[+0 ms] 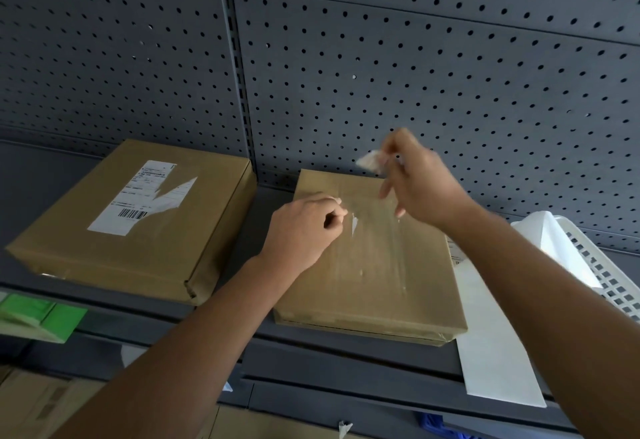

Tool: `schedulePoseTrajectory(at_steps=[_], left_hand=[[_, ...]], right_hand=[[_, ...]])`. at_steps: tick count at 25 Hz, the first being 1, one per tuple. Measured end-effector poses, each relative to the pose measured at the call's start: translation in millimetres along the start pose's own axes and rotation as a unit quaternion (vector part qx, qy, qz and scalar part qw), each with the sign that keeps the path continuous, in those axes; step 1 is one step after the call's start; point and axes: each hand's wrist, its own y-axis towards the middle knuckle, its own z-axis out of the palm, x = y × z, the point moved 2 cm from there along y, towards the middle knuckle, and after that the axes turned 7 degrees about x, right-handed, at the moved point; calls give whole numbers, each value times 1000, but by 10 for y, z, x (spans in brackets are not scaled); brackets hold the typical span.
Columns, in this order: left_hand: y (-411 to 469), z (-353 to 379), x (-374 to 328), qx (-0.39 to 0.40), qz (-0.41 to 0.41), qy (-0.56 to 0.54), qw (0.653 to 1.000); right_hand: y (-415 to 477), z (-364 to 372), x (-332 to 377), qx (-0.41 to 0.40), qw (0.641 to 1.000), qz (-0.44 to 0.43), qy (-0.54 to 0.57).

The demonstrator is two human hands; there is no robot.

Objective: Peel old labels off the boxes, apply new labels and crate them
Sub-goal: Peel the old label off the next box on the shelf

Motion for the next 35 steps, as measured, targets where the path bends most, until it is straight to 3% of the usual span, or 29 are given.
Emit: schedulePoseTrajectory(at_steps=[5,10,14,18,21,26,30,35], left_hand=[[-19,-1,33,-2,-6,15,1000],[-31,-115,25,22,20,64,998],[11,-148,-113,34,25,58,997],[78,-90,-240,42,30,61,997],[140,-27,-286,39,37,70,996],[166,36,-346,25,27,72,997],[157,40,-394,23,29,68,997],[158,43,-415,26,25,71,997]], right_hand=[[53,-237,42,-41,985,23,166],[-434,-353,-312,-58,977,70,192],[-1123,-836,-833,-206,960,142,128],[-1933,-1170,-1383,-307,912,270,16],[-2264,-1067,-1687,-273,898,339,-66],[-2363,-804,-1991,-184,902,369,-123],[-2305,-617,-2083,-111,914,369,-125],[-2319,-609,-2113,-77,914,391,-77]])
